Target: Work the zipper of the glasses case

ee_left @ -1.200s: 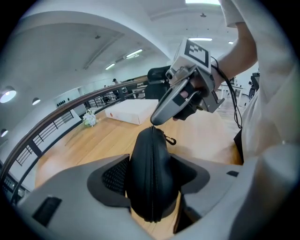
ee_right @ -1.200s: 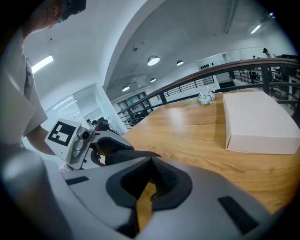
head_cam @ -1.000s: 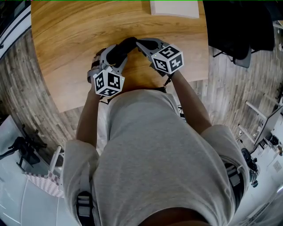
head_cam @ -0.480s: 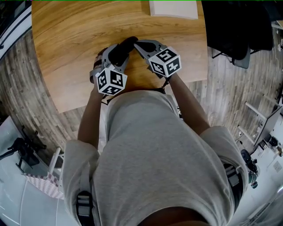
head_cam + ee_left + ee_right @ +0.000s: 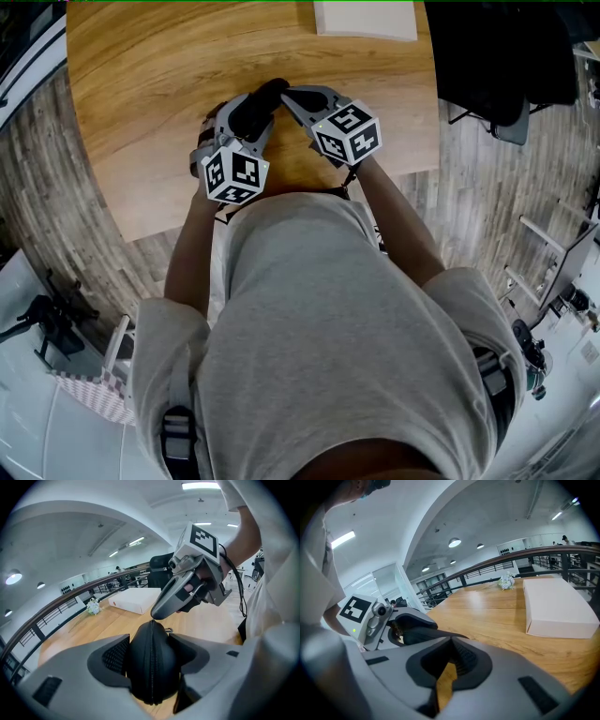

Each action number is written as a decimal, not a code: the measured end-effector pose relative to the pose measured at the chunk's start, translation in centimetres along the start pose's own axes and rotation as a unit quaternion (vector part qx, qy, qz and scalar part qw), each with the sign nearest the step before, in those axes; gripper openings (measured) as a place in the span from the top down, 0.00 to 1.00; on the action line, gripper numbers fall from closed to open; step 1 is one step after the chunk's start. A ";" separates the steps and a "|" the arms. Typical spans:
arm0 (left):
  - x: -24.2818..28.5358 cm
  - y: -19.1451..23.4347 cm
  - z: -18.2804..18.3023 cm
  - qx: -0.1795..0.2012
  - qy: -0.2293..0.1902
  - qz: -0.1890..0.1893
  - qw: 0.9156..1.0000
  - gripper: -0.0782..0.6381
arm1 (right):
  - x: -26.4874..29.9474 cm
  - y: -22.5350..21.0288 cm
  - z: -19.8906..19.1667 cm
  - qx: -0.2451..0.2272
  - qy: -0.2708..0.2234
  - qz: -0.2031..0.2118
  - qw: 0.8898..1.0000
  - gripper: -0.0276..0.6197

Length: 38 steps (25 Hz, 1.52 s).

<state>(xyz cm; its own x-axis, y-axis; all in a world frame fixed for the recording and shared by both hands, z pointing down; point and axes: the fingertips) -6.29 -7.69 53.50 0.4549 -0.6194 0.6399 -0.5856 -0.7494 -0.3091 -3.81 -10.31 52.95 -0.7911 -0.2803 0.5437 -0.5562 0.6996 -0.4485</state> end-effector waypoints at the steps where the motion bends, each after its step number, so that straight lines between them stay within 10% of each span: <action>1: 0.1 0.0 0.0 -0.002 0.002 0.000 1.000 0.51 | 0.0 0.2 0.0 -0.003 0.000 0.002 1.000 0.92; 38: 1.3 -0.7 -1.0 -0.032 -0.048 -0.019 0.998 0.50 | -1.5 0.9 1.3 -0.013 -0.012 0.030 0.999 0.92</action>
<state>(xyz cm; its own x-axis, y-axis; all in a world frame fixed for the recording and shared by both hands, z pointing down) -5.95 -7.73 55.28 0.5382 -0.6130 0.5784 -0.6065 -0.7582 -0.2392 -3.43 -10.10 50.83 -0.8285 -0.2527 0.4997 -0.5013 0.7323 -0.4609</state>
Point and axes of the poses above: the fingertips, and each gripper's own axes: x forward along the fingers, y to its left, z out of its top, and after that the axes turned 6 degrees about x, right-handed
